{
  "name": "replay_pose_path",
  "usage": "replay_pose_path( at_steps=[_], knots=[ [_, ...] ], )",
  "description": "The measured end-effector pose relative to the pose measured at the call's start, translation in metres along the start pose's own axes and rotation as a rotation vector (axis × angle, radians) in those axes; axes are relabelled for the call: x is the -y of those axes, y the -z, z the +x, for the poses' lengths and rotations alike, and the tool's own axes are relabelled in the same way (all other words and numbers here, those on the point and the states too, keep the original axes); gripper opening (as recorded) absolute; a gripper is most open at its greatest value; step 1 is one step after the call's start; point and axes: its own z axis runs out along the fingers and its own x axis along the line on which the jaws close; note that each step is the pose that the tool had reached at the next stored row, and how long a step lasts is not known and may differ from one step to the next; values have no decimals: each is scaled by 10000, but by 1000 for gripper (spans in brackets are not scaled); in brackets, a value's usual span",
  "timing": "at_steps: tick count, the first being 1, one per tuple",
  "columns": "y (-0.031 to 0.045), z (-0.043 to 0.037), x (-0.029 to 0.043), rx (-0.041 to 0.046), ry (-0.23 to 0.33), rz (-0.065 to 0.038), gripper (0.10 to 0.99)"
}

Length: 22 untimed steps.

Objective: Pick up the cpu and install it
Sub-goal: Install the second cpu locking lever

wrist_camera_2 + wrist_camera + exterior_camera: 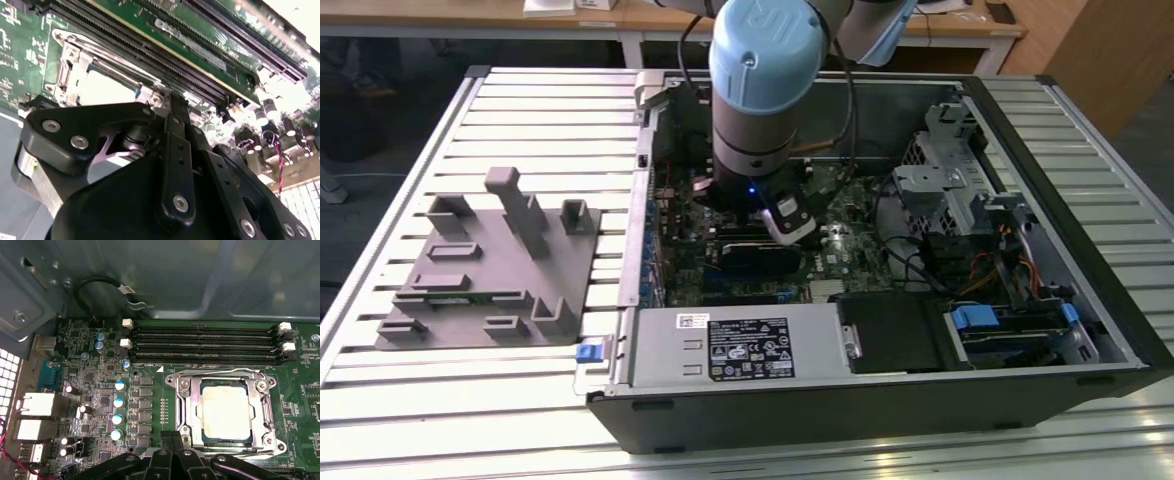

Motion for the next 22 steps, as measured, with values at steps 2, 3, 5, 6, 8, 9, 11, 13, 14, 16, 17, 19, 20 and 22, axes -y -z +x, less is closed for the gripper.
replay_pose_path(
  at_steps=[2,3,5,6,8,9,11,13,14,16,17,19,20,22],
  knots=[
    [23,0,-9,0,-1,-1,106],
    [35,0,-15,0,-1,-1,106],
    [60,0,-28,0,-1,0,106],
    [69,0,-33,0,0,0,106],
    [93,-1,-44,0,0,-4,106],
    [104,-1,-49,-1,0,-5,106],
    [123,-2,-59,0,-1,-9,106],
    [141,-1,-66,0,0,-22,106],
    [149,-1,-69,0,-2,-32,106],
    [161,-1,-73,0,-1,-42,106],
    [167,-2,-76,0,-1,-46,106],
    [176,-2,-80,0,-1,-48,106],
    [179,-3,-83,0,1,-50,106],
    [188,-2,-89,0,0,-49,106]
  ],
)
